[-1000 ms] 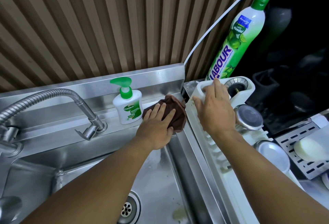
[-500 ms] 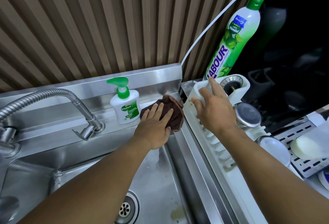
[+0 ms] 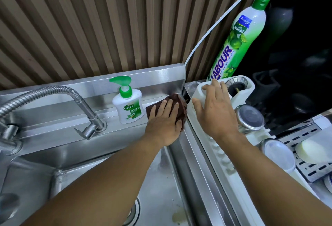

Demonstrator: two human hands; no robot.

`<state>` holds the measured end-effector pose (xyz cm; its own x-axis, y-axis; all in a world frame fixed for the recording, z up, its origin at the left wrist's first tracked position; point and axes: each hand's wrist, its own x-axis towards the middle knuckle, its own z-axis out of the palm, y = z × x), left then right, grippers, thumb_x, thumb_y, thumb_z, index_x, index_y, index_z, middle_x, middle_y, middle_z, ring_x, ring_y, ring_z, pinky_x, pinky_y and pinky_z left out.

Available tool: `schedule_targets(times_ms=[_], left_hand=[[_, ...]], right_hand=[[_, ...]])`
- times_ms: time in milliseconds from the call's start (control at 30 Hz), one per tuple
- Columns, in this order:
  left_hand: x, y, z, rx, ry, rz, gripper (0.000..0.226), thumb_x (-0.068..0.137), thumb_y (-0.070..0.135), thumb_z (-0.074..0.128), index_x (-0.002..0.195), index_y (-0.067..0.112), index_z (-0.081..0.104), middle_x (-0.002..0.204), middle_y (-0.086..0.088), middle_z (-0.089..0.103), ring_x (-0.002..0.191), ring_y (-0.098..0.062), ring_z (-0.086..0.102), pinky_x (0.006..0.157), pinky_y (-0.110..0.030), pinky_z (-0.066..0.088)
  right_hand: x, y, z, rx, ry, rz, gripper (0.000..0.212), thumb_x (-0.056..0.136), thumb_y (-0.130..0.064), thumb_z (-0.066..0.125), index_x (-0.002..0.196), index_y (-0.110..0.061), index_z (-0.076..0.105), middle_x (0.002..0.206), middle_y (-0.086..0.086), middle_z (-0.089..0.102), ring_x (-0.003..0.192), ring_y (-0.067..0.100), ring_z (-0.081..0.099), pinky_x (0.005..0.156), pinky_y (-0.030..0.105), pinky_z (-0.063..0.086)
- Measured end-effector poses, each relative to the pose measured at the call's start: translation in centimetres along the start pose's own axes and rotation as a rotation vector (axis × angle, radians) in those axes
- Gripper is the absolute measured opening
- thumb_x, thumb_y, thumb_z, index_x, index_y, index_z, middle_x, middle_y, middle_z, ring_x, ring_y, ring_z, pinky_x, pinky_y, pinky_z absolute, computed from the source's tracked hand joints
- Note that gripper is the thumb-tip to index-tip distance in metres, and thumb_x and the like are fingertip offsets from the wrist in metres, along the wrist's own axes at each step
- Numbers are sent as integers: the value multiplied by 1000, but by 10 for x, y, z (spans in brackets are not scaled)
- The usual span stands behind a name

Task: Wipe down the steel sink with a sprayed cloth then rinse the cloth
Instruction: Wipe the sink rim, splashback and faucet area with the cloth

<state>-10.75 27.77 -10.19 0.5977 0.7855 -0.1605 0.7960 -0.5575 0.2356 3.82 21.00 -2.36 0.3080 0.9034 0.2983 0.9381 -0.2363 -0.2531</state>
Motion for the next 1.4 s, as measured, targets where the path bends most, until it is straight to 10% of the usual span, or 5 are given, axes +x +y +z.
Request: schedule_targets(times_ms=[300, 567, 900, 1400], left_hand=[[0, -6, 5, 20, -14, 60, 63, 104, 48, 15, 160, 24, -2, 169, 2, -7, 154, -17, -12, 123, -45, -9], [-5, -21, -4, 66, -47, 173, 76, 99, 45, 34, 160, 19, -2, 169, 1, -5, 154, -16, -10, 124, -44, -5], [-3, -24, -3, 105, -53, 200, 81, 97, 48, 36, 160, 17, -3, 169, -2, -8, 154, -17, -11, 124, -44, -5], [-31, -20, 6, 70, -51, 324, 70, 101, 41, 32, 160, 19, 4, 169, -2, -1, 155, -18, -9, 124, -43, -6]], right_hand=[[-11, -17, -2, -120, 138, -152, 34, 96, -18, 56, 130, -12, 54, 151, 13, 46, 145, 37, 30, 112, 52, 27], [-17, -54, 21, -551, -492, -316, 64, 104, -26, 36, 157, 1, 12, 165, 13, 19, 153, 32, -12, 118, 56, -8], [-17, -57, 36, -825, -643, -312, 66, 106, -34, 27, 157, 1, 6, 166, 19, 10, 154, 37, -8, 101, 64, -29], [-58, -60, 22, -866, -601, -401, 57, 105, -31, 36, 154, -2, 29, 159, 20, 32, 152, 39, 11, 121, 53, -2]])
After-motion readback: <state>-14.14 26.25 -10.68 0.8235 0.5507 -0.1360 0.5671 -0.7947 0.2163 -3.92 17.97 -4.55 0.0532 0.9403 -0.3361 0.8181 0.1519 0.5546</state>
